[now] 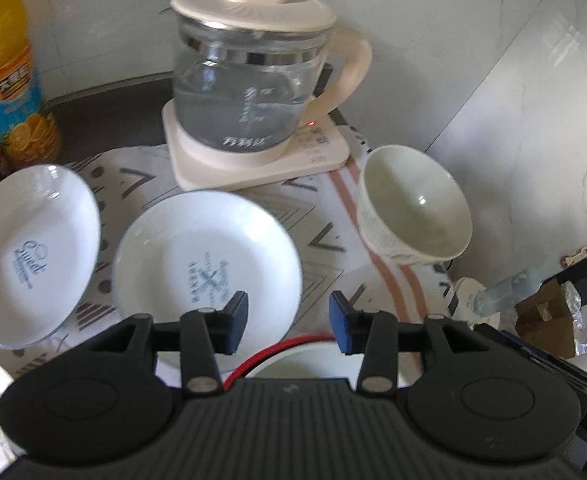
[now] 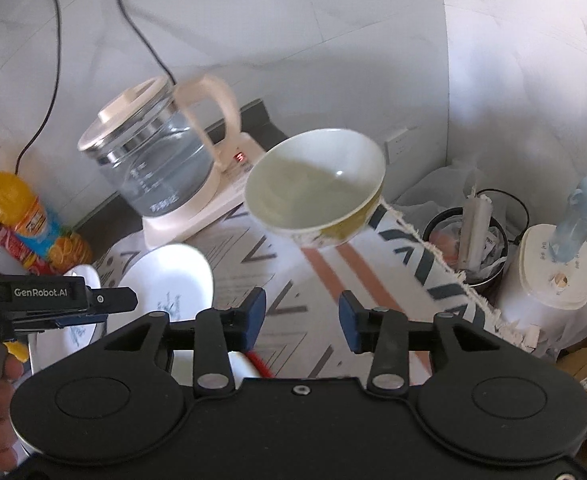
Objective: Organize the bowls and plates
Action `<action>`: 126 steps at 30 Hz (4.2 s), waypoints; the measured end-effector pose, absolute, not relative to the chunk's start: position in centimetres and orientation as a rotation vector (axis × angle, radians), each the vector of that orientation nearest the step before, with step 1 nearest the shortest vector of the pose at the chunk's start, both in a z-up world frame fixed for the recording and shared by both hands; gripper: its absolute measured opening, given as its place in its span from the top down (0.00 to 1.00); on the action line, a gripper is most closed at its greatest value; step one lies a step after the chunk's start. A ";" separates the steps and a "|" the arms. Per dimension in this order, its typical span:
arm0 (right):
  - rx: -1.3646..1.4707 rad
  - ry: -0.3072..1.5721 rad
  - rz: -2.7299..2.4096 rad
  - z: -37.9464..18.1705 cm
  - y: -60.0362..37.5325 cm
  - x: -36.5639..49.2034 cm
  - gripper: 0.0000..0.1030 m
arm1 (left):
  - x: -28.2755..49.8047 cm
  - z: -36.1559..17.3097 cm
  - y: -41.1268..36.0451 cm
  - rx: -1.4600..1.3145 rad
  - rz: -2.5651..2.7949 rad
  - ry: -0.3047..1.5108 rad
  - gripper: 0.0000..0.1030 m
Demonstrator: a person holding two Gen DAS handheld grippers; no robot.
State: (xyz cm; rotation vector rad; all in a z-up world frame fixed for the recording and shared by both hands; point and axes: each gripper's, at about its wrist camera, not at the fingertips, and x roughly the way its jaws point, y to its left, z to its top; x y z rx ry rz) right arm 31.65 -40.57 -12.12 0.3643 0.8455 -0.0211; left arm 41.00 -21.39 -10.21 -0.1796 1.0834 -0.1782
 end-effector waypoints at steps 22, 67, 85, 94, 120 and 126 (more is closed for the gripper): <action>0.420 0.868 -0.024 -15.1 -46.4 39.4 0.56 | 48.1 -13.8 -27.9 -0.257 -0.162 1.091 0.59; 0.424 0.926 -0.008 -16.7 -43.5 40.1 0.74 | 47.8 -15.8 -28.3 -0.292 -0.166 1.125 0.88; 0.435 0.851 -0.008 -13.2 -39.2 34.9 0.75 | 43.1 -11.9 -23.9 -0.284 -0.181 1.065 0.88; 0.445 0.830 -0.004 -12.4 -37.4 32.4 0.75 | 40.6 -10.8 -21.7 -0.283 -0.193 1.044 0.88; 0.435 0.799 -0.049 -11.1 -33.8 25.8 0.75 | 34.4 -9.7 -18.6 -0.288 -0.250 1.042 0.87; 0.468 0.802 -0.064 -11.5 -33.5 24.0 0.75 | 33.1 -10.1 -18.1 -0.274 -0.278 1.063 0.86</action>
